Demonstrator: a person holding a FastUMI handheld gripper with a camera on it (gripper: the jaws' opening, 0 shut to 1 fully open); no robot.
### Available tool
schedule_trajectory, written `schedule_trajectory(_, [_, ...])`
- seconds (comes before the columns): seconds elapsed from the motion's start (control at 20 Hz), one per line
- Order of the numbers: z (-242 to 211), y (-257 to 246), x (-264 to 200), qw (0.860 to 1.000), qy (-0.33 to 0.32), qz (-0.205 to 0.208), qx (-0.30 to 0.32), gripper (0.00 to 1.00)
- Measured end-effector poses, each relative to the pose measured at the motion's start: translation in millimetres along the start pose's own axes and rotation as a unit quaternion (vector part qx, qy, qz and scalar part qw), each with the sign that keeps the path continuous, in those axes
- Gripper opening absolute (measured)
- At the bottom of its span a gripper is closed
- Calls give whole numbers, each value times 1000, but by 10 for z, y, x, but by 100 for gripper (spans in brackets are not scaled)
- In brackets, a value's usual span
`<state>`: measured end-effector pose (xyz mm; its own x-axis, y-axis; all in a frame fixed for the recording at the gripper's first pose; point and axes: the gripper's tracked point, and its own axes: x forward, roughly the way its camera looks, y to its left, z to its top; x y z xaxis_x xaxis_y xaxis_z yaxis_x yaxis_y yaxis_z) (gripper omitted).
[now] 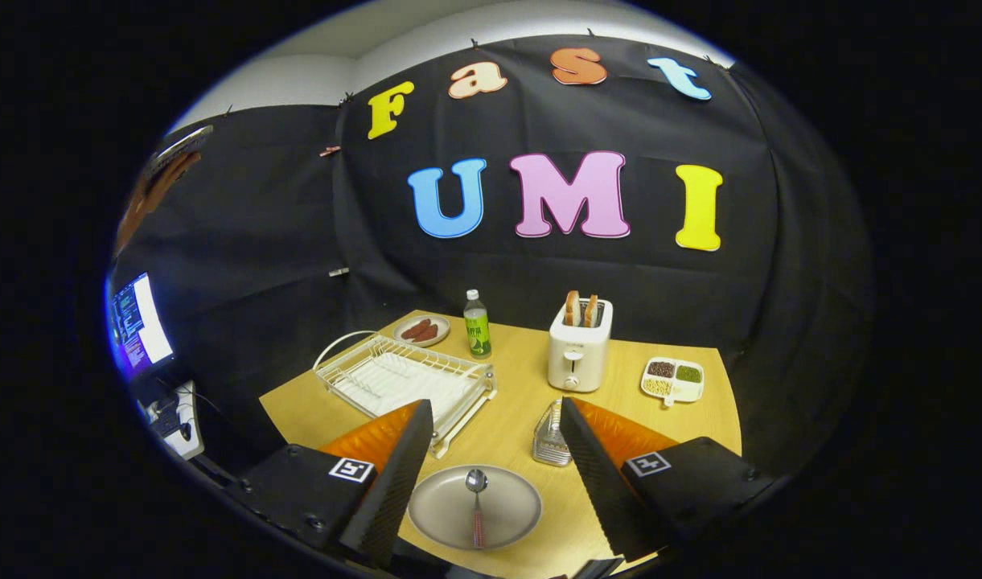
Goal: Take the plate from the dish rack, then take the spoon from the basket and place it into the plate.
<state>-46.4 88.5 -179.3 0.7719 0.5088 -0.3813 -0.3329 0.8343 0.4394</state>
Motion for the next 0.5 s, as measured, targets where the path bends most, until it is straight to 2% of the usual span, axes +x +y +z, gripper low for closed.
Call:
schedule_trajectory(0.2, [402,-37,-82,998,-58,2,-3,98])
schedule_trajectory(0.5, [978,-140,-370,991,-125,-13,-43,98])
